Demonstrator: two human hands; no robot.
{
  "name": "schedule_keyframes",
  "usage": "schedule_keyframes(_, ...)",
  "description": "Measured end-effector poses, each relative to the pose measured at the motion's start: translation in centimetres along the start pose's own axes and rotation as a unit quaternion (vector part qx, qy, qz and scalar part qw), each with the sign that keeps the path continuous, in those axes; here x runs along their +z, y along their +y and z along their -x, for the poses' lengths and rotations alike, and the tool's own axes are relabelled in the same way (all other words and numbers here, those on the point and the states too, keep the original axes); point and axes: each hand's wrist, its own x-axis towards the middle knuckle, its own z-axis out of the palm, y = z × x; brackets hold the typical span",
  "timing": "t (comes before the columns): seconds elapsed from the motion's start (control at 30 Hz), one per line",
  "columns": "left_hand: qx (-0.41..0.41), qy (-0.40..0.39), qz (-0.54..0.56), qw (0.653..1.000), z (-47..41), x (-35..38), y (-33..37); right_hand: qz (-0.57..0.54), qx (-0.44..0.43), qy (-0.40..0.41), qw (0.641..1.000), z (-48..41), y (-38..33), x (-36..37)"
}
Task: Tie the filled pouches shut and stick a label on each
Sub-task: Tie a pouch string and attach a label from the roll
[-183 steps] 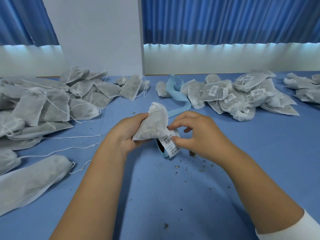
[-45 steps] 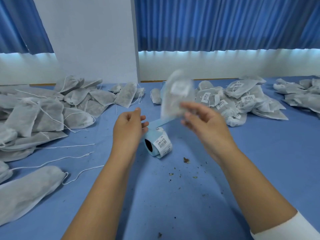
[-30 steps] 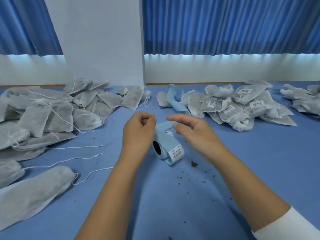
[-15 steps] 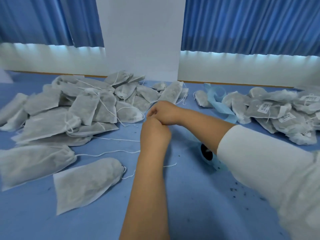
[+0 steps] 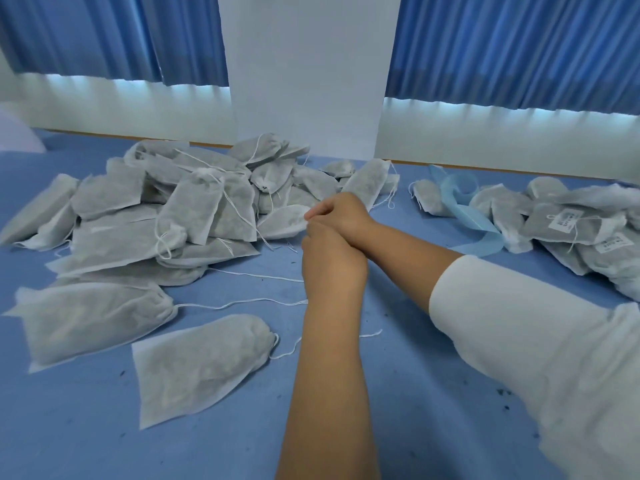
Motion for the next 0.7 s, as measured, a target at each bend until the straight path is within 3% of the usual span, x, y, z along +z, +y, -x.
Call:
schedule_keyframes(0.07,0.018,0.030,0.002,0.999,0.3,-0.1,-0.3,-0.034,-0.025,0.030,0.999,1.1,0.0,-0.9)
schedule_keyframes(0.2,0.072,0.092,-0.020,0.993,0.4,-0.4,-0.5,-0.099,-0.051,0.010,0.994,4.1,0.1,-3.3)
schedule_keyframes(0.37,0.116,0.058,-0.001,0.992,1.2,-0.4,0.1,-0.142,-0.041,0.020,0.989,8.4,1.6,-7.2)
schedule_keyframes(0.47,0.160,0.018,0.013,0.987,1.9,-0.5,0.6,-0.116,-0.057,0.017,0.991,10.8,3.0,-9.2)
schedule_keyframes(0.7,0.240,-0.041,-0.057,0.968,3.4,0.5,1.3,0.032,-0.084,0.156,0.984,13.9,6.3,-10.6)
